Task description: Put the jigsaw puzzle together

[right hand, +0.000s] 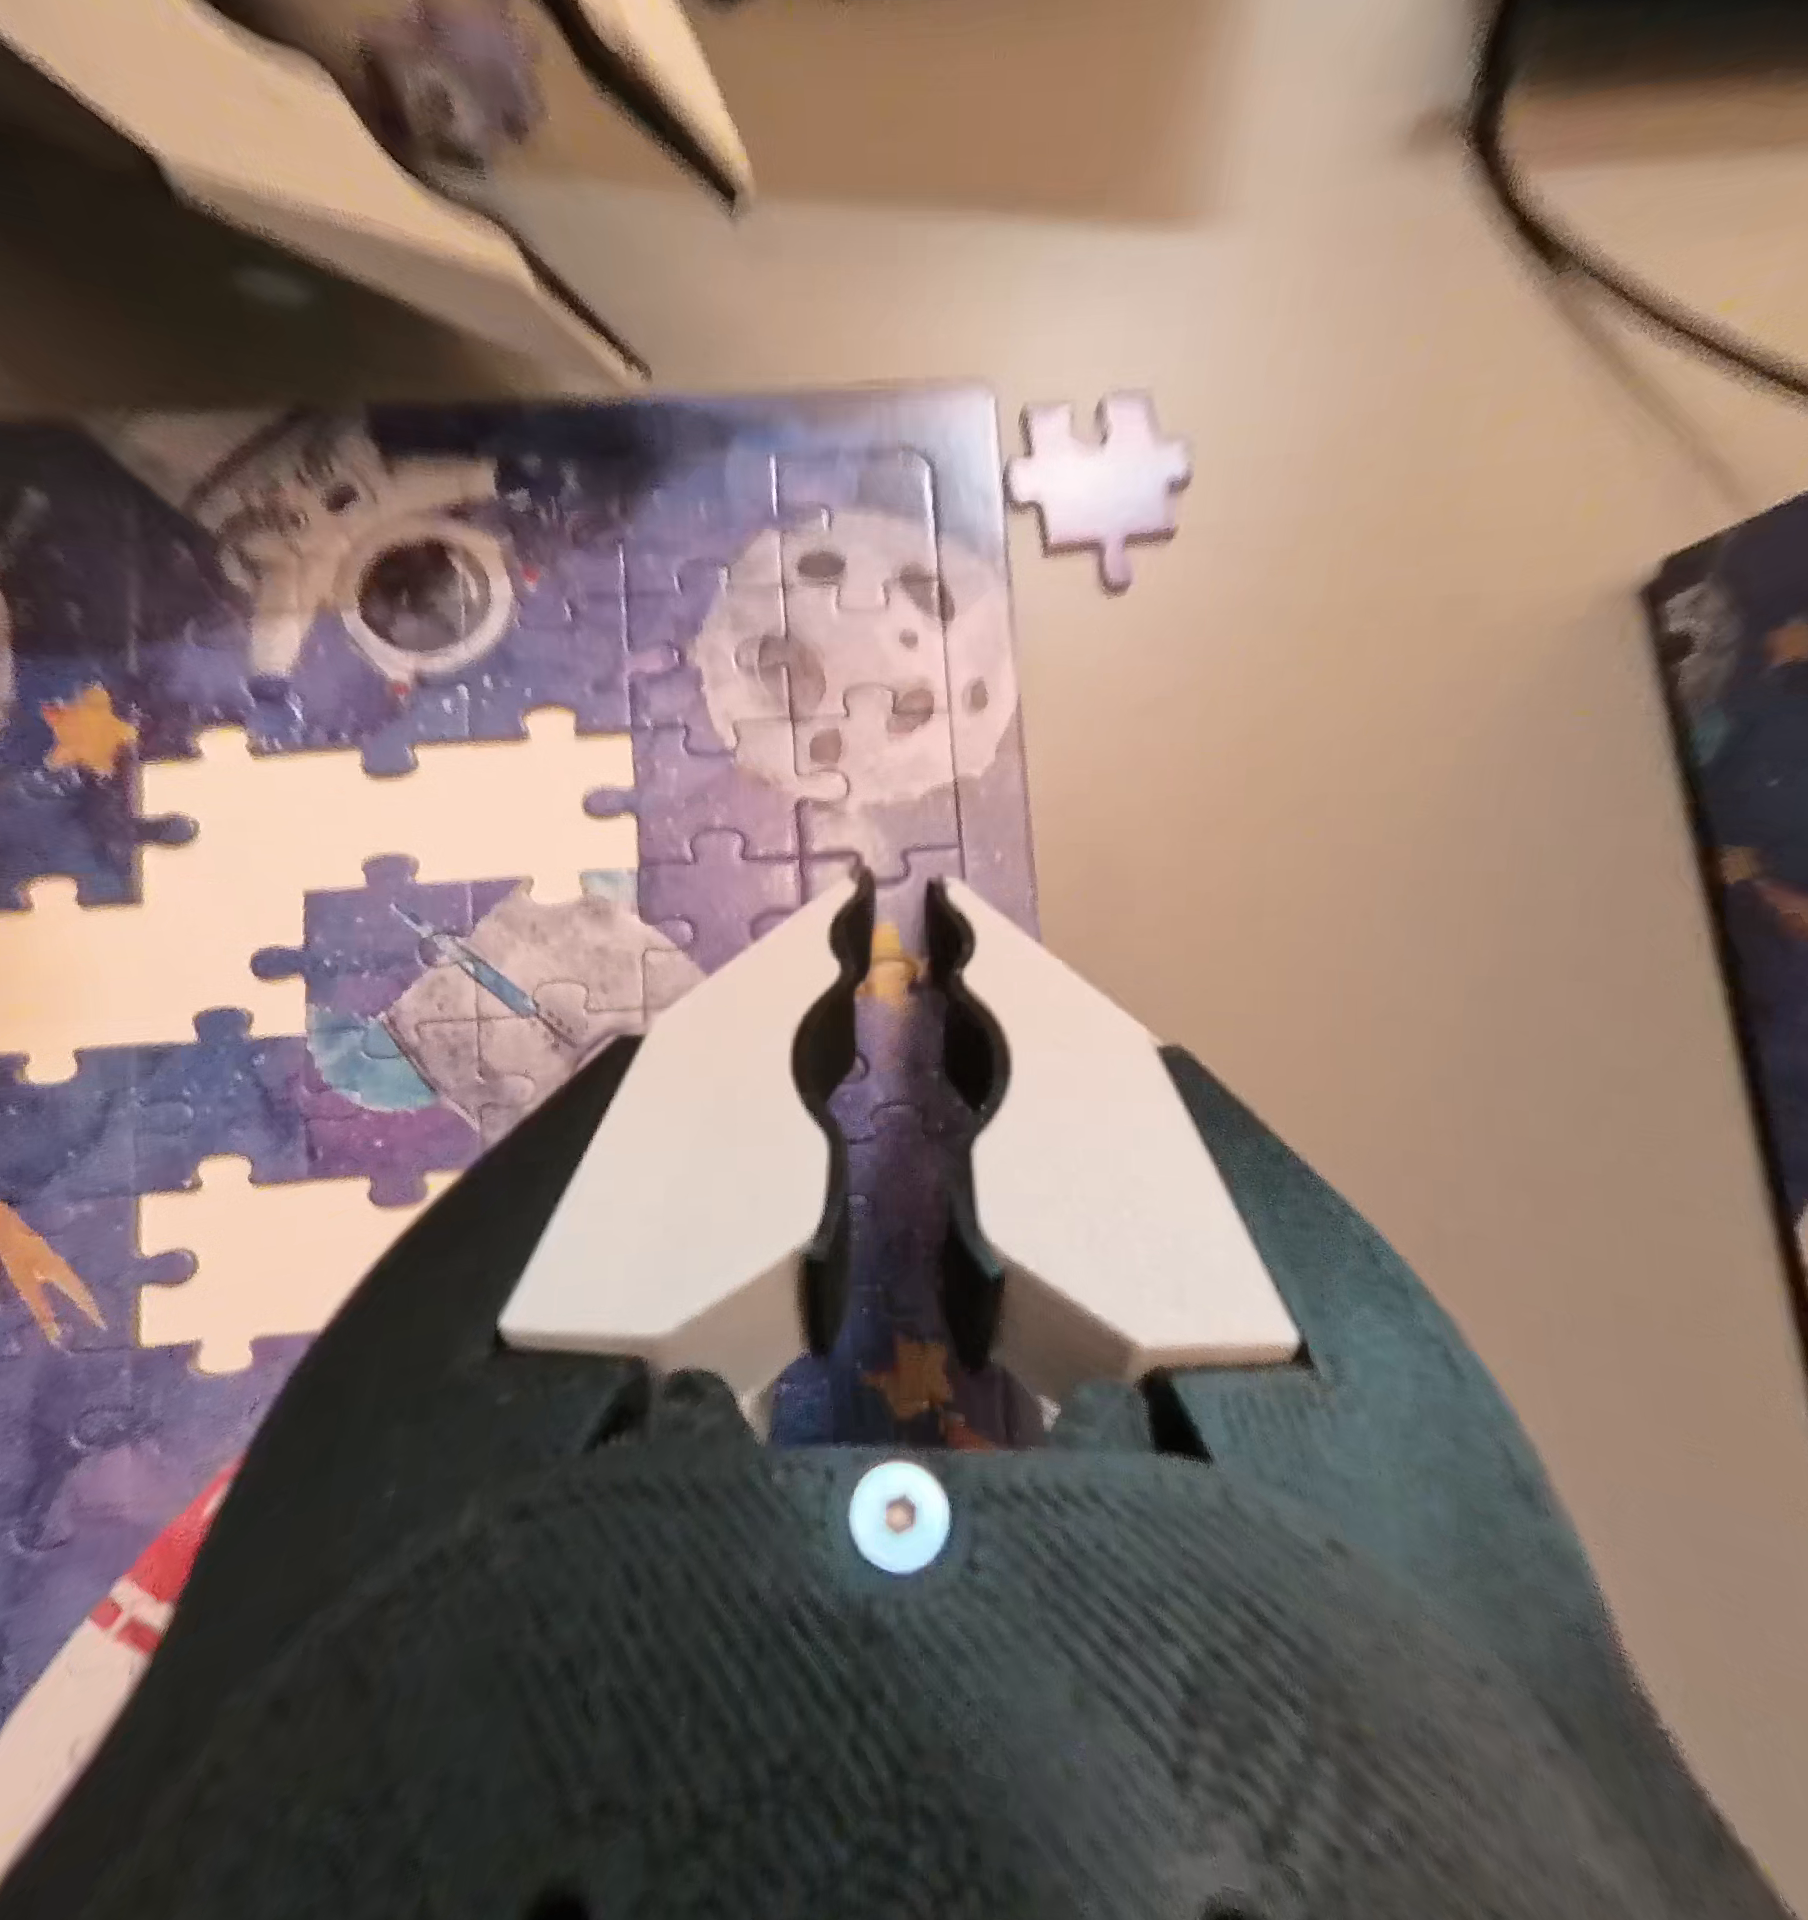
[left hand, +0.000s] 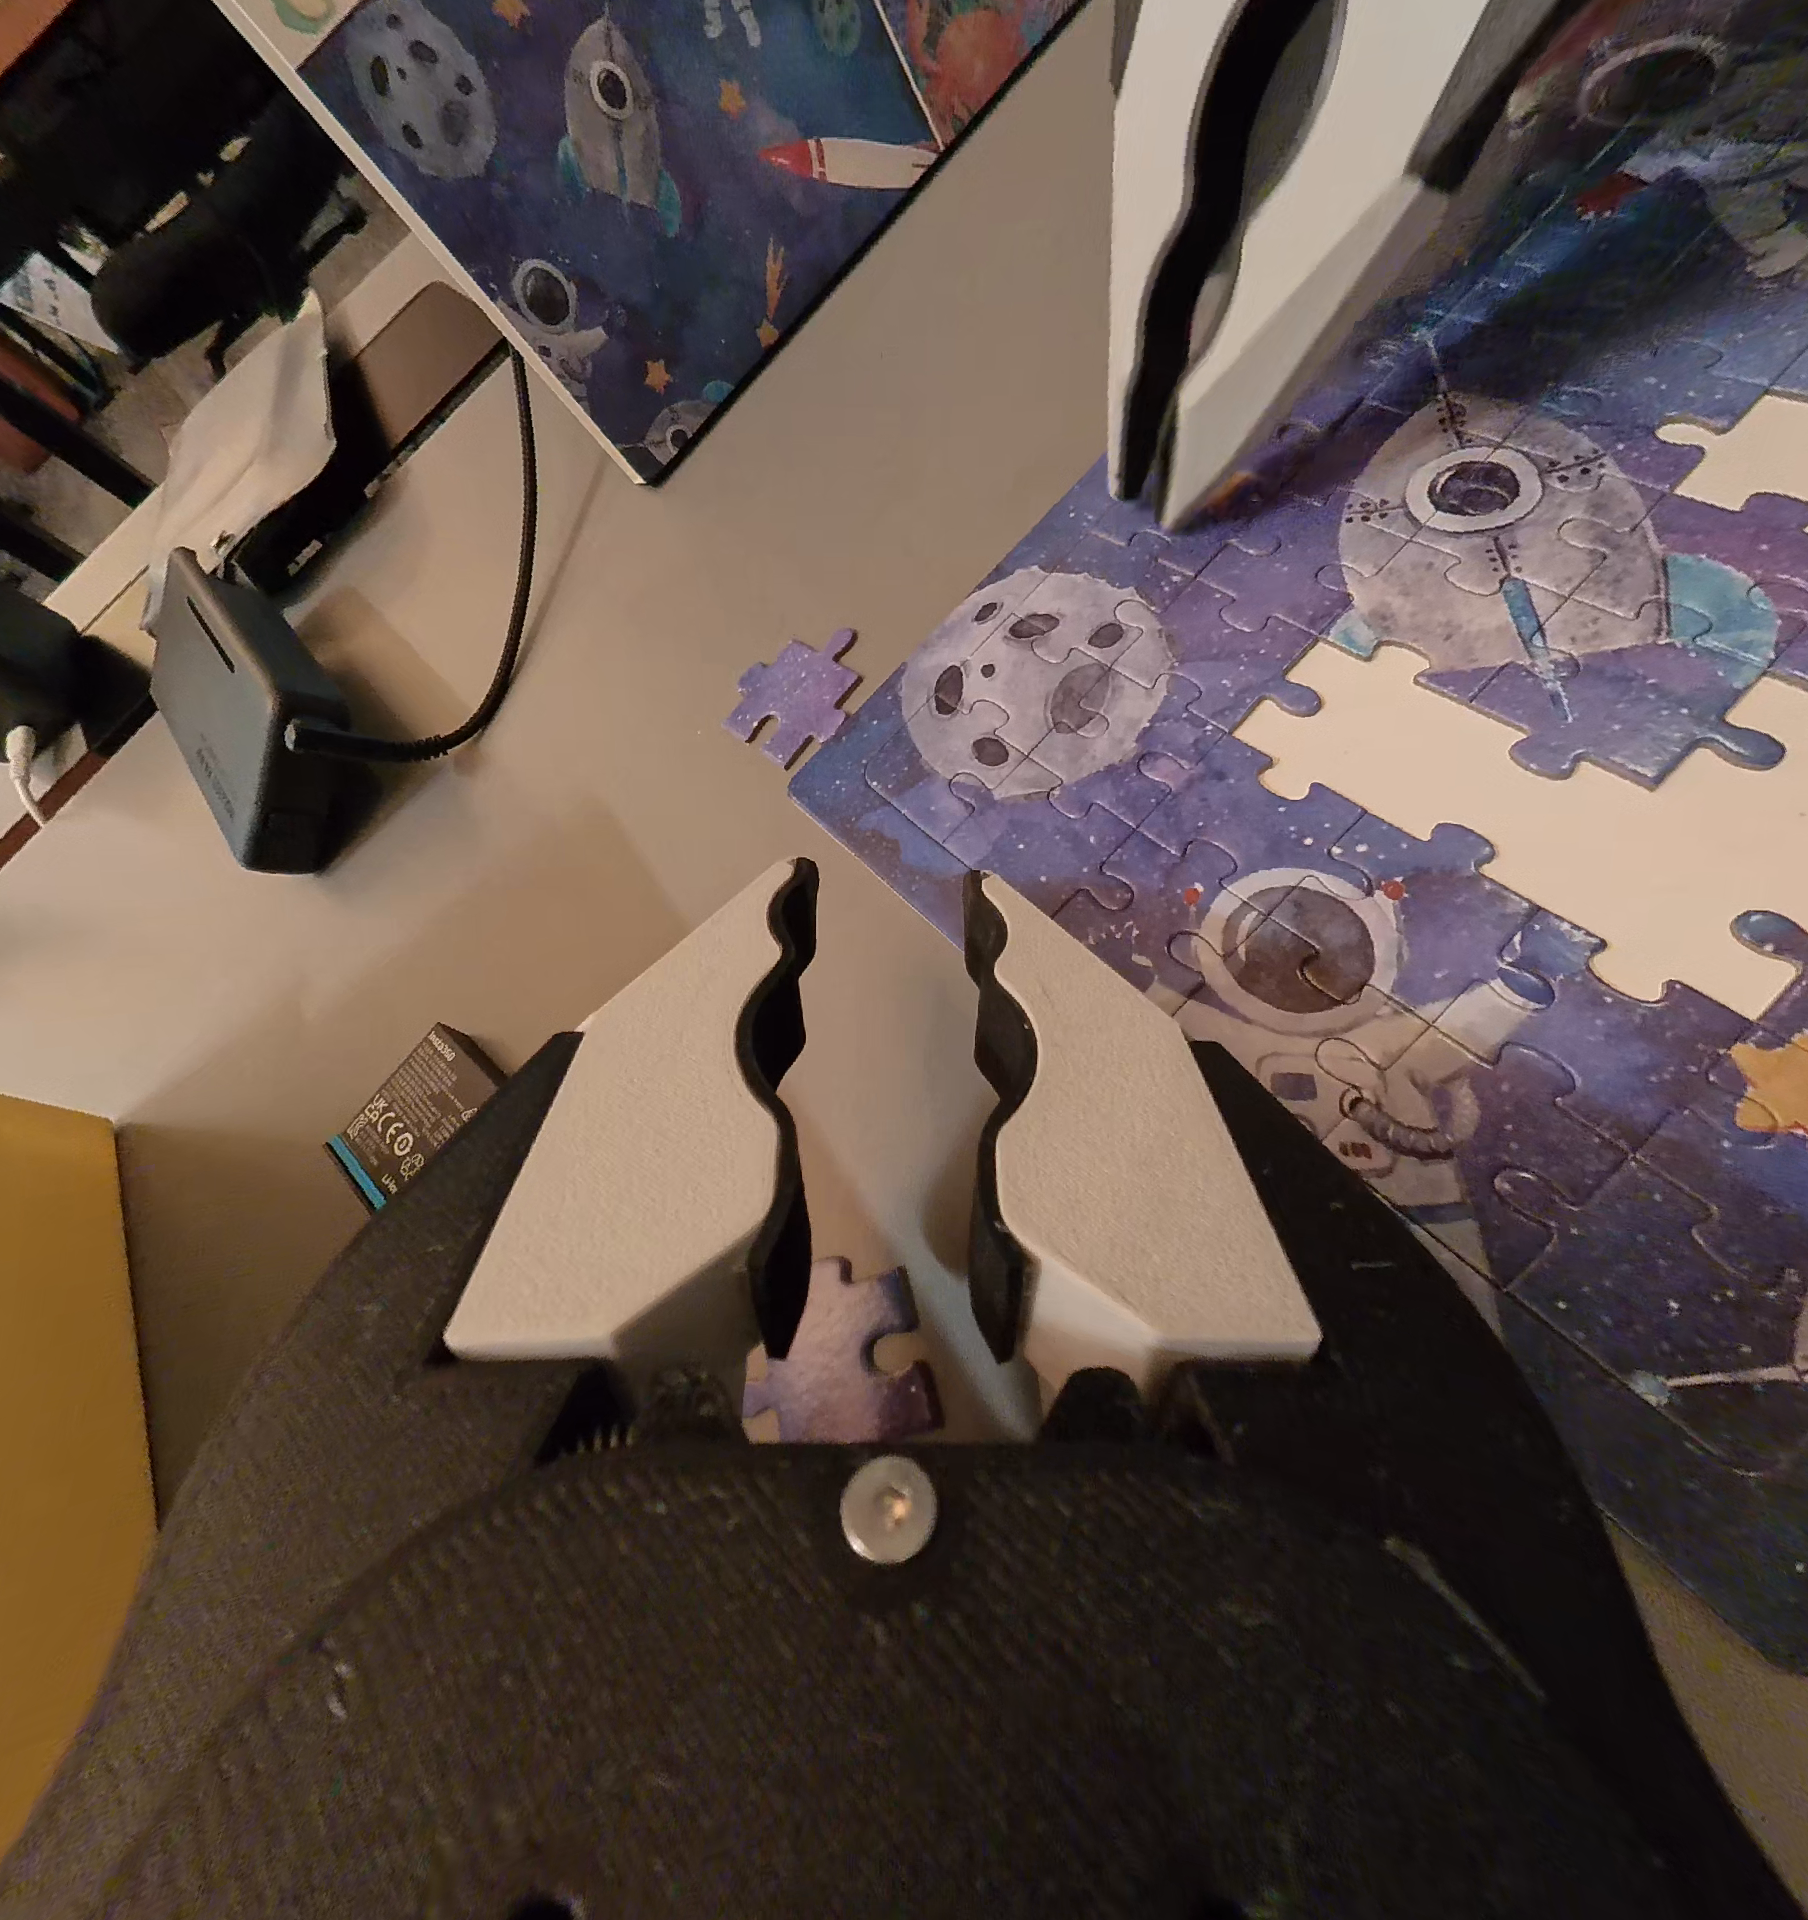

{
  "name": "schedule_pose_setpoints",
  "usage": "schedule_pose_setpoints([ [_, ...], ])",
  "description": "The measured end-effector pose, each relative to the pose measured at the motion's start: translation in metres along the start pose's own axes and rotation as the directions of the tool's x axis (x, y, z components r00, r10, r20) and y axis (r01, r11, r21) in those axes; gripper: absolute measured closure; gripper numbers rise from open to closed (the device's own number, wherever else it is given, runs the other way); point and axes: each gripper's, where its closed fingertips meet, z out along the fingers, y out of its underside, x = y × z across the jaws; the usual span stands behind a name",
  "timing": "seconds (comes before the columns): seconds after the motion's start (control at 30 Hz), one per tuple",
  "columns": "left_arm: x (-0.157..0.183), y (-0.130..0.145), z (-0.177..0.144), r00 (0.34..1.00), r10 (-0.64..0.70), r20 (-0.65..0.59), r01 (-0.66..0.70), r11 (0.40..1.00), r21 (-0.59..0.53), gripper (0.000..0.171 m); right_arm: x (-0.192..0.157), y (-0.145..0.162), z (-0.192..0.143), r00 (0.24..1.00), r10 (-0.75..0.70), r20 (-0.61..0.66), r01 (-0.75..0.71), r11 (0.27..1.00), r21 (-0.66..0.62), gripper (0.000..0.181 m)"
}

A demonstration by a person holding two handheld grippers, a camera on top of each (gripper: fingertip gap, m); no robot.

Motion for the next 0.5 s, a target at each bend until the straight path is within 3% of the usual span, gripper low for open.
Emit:
schedule_pose_setpoints([
  [0.2, 0.0, 0.0, -0.001, 1.0, -0.001, 0.001, 0.001, 1.0, 0.002, 0.146, 0.008, -0.018, -0.017, 0.998, 0.061, 0.011, -0.062, 0.987, 0.148, 0.18],
  [0.33, 0.0, 0.0, -0.001, 1.0, -0.002, 0.001, 0.002, 1.0, 0.003, 0.146, 0.011, 0.014, -0.01, 0.998, 0.062, 0.011, -0.062, 0.998, -0.006, 0.18],
  [0.5, 0.0, 0.0, -0.002, 1.0, -0.003, 0.004, 0.003, 1.0, 0.003, 0.146, 0.005, 0.003, -0.026, 0.994, 0.096, 0.043, -0.101, 0.985, 0.139, 0.181],
])
